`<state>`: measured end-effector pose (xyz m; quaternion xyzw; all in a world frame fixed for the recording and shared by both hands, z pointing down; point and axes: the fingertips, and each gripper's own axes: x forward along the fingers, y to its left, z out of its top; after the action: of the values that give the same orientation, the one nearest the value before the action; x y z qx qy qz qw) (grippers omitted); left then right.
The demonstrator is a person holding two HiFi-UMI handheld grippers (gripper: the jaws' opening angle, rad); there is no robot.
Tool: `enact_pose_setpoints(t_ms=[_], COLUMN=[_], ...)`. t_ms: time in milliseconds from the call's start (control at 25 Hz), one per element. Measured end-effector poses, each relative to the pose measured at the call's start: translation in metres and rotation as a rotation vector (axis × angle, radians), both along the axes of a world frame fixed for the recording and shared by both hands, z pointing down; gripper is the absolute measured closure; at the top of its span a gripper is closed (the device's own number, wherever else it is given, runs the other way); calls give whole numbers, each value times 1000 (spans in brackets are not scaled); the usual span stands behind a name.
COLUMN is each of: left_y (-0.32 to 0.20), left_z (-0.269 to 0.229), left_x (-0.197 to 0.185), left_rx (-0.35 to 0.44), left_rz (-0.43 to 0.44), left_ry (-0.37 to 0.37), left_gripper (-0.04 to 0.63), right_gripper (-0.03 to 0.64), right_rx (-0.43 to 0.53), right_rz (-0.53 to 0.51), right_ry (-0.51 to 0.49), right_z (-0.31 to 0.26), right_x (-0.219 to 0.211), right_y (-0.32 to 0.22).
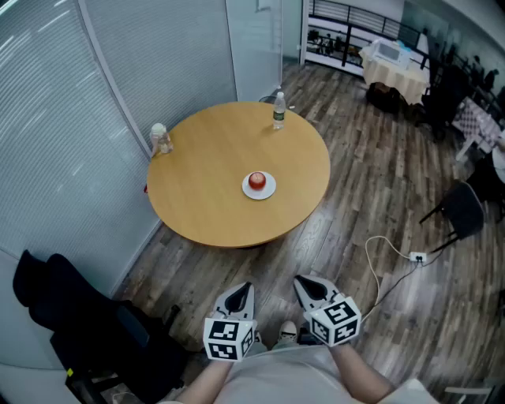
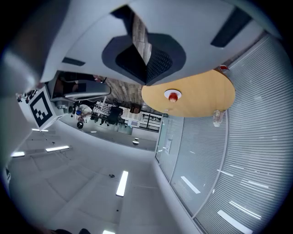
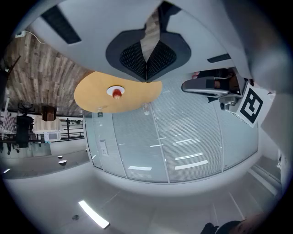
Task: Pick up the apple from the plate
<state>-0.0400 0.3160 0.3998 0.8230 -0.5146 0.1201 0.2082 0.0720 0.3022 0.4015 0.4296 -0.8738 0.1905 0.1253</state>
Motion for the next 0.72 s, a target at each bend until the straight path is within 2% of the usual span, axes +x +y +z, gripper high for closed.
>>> enact_pose_setpoints(t_ms=[720], left_y=[-3], left_z=[-2], left_x=[17], left_rx=[-8], left_rz=[-49], left_ry=[-16], left_gripper=[594], right_gripper=[584], right_rx=[18], right_rz=[-20], right_ry=[-19], right_z=[-2], right_x=[22], right_y=[-11])
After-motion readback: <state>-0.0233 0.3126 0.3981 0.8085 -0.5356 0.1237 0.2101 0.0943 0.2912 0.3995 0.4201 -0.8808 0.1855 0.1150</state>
